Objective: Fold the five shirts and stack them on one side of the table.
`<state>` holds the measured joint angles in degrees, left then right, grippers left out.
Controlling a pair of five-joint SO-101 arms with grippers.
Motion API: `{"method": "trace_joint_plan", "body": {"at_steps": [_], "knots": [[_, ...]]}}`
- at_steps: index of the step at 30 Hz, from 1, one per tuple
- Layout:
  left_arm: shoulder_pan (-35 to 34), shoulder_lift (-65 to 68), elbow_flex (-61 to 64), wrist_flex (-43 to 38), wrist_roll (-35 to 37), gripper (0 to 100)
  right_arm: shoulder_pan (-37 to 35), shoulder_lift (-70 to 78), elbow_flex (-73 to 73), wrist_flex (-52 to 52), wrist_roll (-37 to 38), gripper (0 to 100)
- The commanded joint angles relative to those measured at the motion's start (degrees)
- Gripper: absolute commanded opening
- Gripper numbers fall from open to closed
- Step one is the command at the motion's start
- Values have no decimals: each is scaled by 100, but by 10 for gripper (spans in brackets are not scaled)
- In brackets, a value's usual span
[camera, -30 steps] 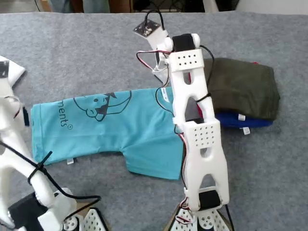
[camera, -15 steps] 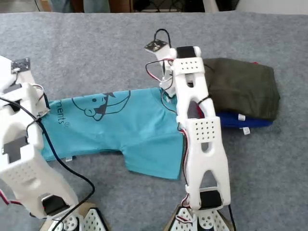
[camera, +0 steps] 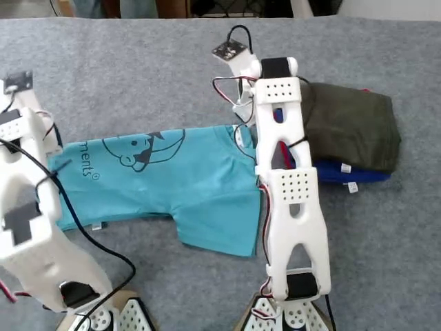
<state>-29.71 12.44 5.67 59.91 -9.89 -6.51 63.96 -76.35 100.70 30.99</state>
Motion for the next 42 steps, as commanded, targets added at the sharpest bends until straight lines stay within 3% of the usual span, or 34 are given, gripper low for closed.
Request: {"method": "trace_joint_plan", "body": {"at_steps": [1, 6, 13, 16, 20, 26, 32, 38, 42], "knots": [[426, -1240, 180, 281, -176, 28, -229, -585, -189, 62, 9, 14], [374, -2629, 927, 387, -185, 28, -404, -1938, 901, 62, 193, 14], [-549, -4009, 3090, -352, -202, 28, -879, -4760, 4338, 44, 1609, 17], [-980, -4378, 4031, -967, -193, 29, -1020, -5903, 5895, -123, 2048, 91], [-1059, -4519, 4954, -1899, -149, 32, -1398, -7407, 7855, -237, 2585, 241], [-945, -4510, 5499, -2813, 563, 33, -2505, -9411, 10536, -642, 2620, 244], [-989, -4545, 5631, -2655, 897, 33, -3393, -10053, 12479, -1477, 2303, 266], [-998, -4554, 5613, -2470, 897, 33, -3587, -10044, 13525, -2945, 2154, 270], [-989, -4545, 5604, -2470, 897, 33, -3578, -10044, 13807, -3209, 2075, 269]]}}
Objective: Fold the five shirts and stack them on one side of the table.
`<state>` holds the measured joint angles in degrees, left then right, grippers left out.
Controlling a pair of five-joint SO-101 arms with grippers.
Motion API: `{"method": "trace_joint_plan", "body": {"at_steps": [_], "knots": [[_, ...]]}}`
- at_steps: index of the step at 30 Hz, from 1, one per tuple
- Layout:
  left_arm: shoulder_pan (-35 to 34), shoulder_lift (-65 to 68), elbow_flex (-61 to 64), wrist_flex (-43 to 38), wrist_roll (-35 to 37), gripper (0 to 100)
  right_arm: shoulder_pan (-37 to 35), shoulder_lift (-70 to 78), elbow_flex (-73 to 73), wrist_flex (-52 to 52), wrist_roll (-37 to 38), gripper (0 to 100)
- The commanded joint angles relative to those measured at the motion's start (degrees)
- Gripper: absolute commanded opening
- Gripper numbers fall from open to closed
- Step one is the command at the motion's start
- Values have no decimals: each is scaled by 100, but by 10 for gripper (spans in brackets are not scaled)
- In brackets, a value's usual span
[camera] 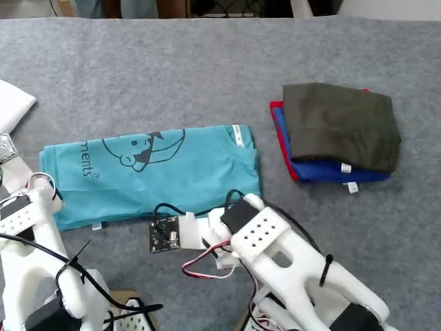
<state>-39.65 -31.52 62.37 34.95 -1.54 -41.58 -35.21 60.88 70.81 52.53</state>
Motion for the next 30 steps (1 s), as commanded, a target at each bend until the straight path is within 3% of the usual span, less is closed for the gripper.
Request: {"method": "trace_joint_plan", "body": {"at_steps": [1, 4, 10, 18, 30], "knots": [[4, -158, -66, 26, 62, 33, -79, -127, 92, -220, -88, 268], [4, -167, -66, 18, 70, 33, -88, -127, 119, -325, -237, 263], [4, -132, -22, -176, 70, 33, -79, -4, 505, -1108, -440, 156], [4, -123, -22, -176, 70, 33, -18, 1490, 224, -1679, -448, 188], [4, -123, -13, -167, 70, 31, 149, 1684, 119, -1635, -440, 229]]}}
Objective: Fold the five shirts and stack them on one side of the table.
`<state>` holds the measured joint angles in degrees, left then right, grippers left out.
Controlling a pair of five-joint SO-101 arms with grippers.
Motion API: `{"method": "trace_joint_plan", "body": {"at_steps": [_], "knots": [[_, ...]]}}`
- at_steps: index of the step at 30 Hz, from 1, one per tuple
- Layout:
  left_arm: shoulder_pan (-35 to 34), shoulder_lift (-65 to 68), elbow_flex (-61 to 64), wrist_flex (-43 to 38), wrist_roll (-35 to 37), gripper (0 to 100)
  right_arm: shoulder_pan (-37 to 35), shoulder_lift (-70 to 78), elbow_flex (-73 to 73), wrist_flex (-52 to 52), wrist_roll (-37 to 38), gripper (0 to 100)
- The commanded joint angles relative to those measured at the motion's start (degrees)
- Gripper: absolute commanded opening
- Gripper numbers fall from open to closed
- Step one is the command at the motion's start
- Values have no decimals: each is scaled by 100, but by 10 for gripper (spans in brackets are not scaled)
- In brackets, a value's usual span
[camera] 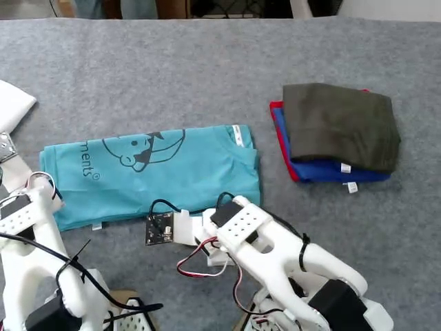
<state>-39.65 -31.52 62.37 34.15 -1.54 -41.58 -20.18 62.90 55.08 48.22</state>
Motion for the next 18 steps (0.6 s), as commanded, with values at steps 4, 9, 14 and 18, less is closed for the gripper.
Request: {"method": "trace_joint_plan", "body": {"at_steps": [4, 9, 14, 18], "knots": [[4, -123, -13, -62, 70, 31, 167, 180, -75, -62, 97, 158], [-4, -123, -13, -62, 70, 30, 176, 180, -75, -88, 176, 78], [-4, -123, -13, -79, 70, 30, 246, 180, -84, -97, 176, 73], [-4, -123, -13, -97, 62, 30, 466, 189, -215, -79, 176, 14]]}}
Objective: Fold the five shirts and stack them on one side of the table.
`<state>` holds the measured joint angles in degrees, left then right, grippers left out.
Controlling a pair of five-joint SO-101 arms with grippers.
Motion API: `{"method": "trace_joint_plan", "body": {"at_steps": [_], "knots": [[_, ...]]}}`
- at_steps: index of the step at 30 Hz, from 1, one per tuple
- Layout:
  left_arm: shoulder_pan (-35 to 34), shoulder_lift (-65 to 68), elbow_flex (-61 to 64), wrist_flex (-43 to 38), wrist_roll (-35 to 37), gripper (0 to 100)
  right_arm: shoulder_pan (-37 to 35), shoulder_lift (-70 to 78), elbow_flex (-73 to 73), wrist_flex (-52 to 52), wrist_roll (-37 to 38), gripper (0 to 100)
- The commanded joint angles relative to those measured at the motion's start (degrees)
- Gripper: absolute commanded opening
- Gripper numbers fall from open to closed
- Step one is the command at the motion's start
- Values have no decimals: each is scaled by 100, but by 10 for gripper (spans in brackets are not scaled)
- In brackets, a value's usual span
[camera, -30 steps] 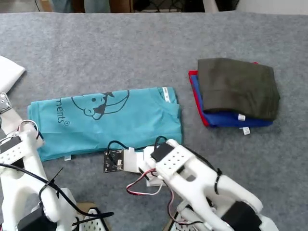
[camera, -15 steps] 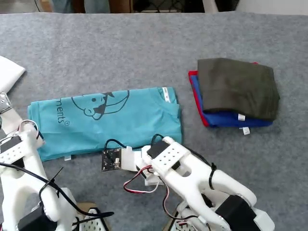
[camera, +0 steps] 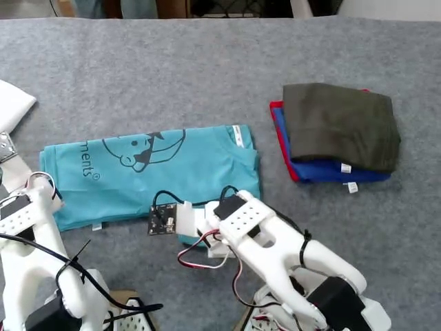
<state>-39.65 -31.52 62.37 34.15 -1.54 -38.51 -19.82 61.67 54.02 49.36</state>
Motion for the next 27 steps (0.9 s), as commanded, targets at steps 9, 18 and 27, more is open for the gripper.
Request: {"method": "trace_joint_plan", "body": {"at_steps": [9, 18, 27], "knots": [[-84, -123, -13, -97, 62, 30, 501, 1209, -2448, 1495, 97, 14], [-84, -123, -13, -97, 62, 30, 923, 2914, -5596, 2971, 844, 14], [-84, -123, -13, -105, 62, 30, 932, 4980, -8567, 3684, 1618, 14]]}}
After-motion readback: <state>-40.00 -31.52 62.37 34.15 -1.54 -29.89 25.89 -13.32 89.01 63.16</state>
